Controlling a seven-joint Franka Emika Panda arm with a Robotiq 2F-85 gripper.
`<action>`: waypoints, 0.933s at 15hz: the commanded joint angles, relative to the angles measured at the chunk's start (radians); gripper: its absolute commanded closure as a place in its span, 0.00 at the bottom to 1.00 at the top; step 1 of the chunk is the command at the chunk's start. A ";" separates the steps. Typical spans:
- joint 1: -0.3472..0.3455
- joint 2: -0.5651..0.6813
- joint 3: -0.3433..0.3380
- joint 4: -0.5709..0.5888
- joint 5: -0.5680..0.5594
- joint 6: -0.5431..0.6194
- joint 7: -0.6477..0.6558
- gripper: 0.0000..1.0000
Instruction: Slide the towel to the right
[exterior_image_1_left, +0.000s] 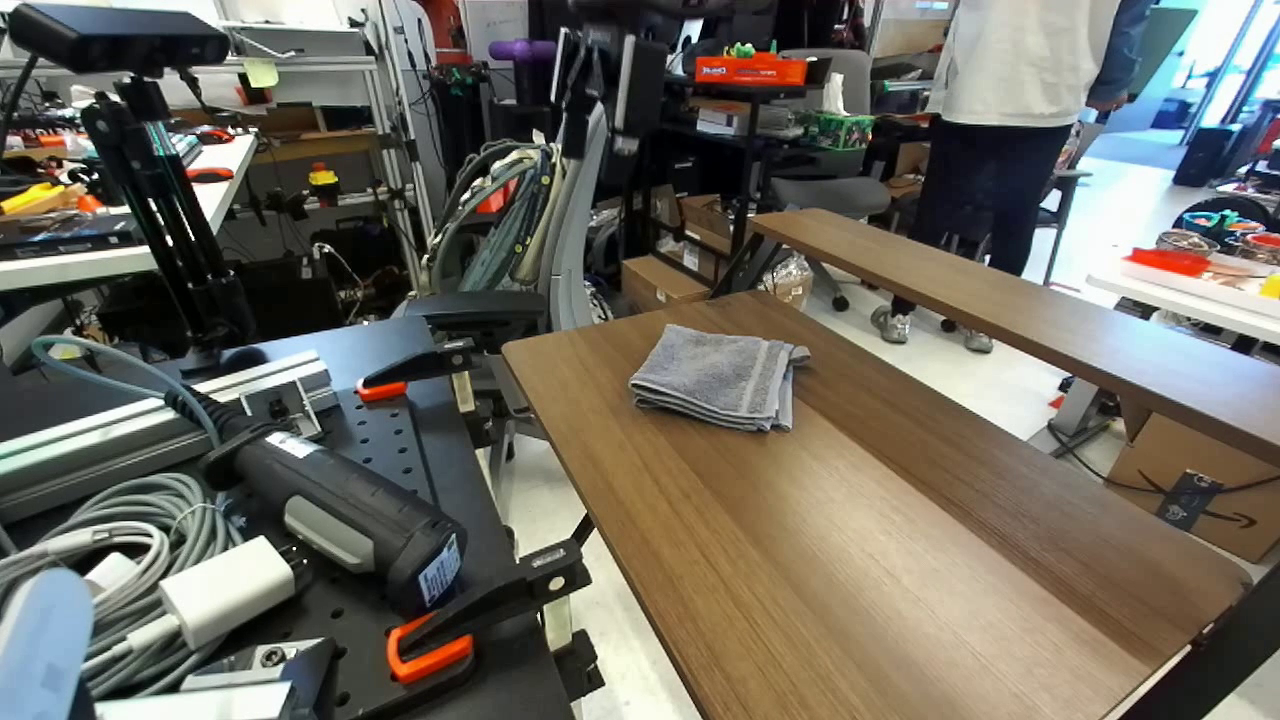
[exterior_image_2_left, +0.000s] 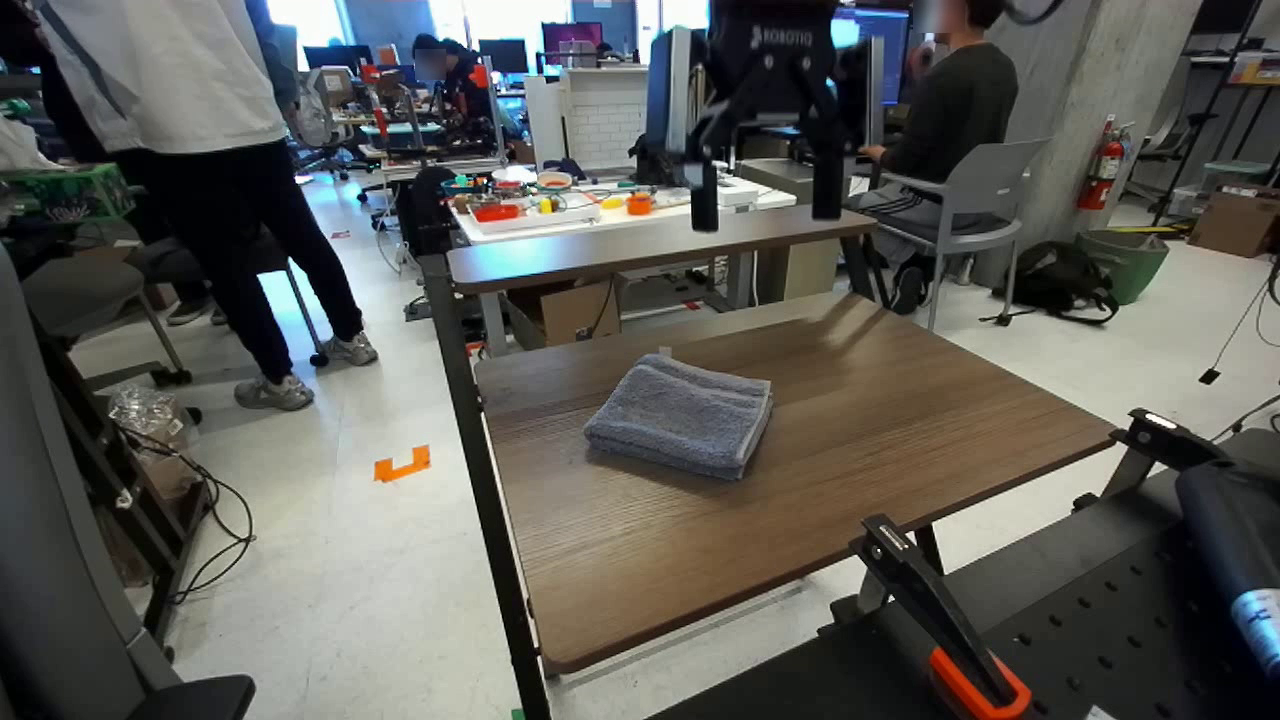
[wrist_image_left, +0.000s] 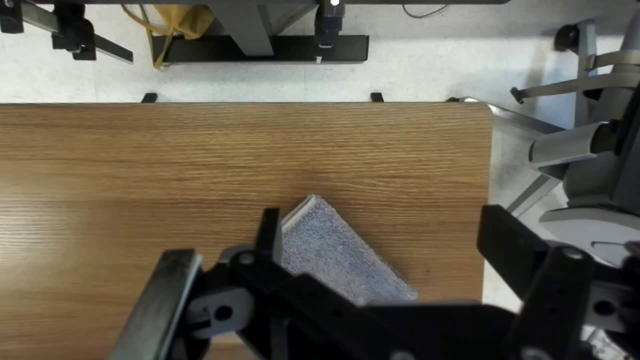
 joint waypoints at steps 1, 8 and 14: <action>0.009 0.181 -0.034 0.109 -0.048 0.040 0.015 0.00; 0.060 0.445 -0.117 0.328 -0.123 0.097 0.086 0.00; 0.051 0.432 -0.118 0.325 -0.123 0.049 0.055 0.00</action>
